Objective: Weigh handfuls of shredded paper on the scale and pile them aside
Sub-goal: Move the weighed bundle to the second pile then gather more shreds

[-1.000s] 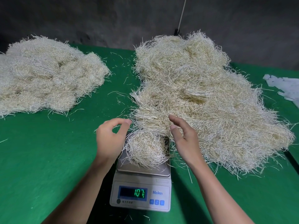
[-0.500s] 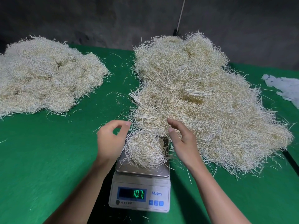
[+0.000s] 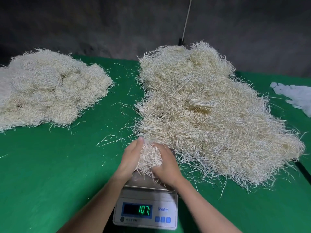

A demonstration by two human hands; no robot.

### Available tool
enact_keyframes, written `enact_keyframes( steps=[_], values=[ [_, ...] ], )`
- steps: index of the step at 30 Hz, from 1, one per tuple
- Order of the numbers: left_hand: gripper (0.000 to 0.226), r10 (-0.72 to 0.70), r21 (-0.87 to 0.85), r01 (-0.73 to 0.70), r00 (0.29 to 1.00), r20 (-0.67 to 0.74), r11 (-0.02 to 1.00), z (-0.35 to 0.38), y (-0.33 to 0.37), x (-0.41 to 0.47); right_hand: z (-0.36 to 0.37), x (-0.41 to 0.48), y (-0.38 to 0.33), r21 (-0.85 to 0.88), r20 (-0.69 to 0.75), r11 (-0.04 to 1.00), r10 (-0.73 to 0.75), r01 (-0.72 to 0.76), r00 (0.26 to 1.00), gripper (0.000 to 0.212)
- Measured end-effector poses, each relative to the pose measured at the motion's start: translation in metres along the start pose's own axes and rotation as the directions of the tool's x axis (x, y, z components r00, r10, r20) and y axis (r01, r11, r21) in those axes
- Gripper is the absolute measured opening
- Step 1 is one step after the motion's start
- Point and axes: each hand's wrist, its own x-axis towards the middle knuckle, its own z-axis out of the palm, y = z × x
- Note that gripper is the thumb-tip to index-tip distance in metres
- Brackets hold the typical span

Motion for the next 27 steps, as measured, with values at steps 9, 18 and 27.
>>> enact_keyframes(
  steps=[9, 18, 27],
  values=[
    [0.040, -0.132, -0.630, 0.080, 0.991, -0.036, 0.773, 0.031, 0.078, -0.001, -0.031, 0.025, -0.072, 0.171, -0.282, 0.977, -0.078, 0.130, 0.956, 0.076],
    [0.028, -0.060, -0.577, -0.087, 0.971, -0.230, 0.812, 0.036, 0.097, 0.010, -0.039, 0.028, -0.095, 0.268, -0.232, 0.960, -0.014, 0.078, 0.973, 0.043],
    [0.036, 0.118, -0.449, -0.253, 0.945, -0.306, 0.857, 0.034, 0.104, 0.009, -0.032, 0.022, -0.082, 0.388, -0.239, 0.917, 0.001, 0.095, 0.971, 0.040]
  ],
)
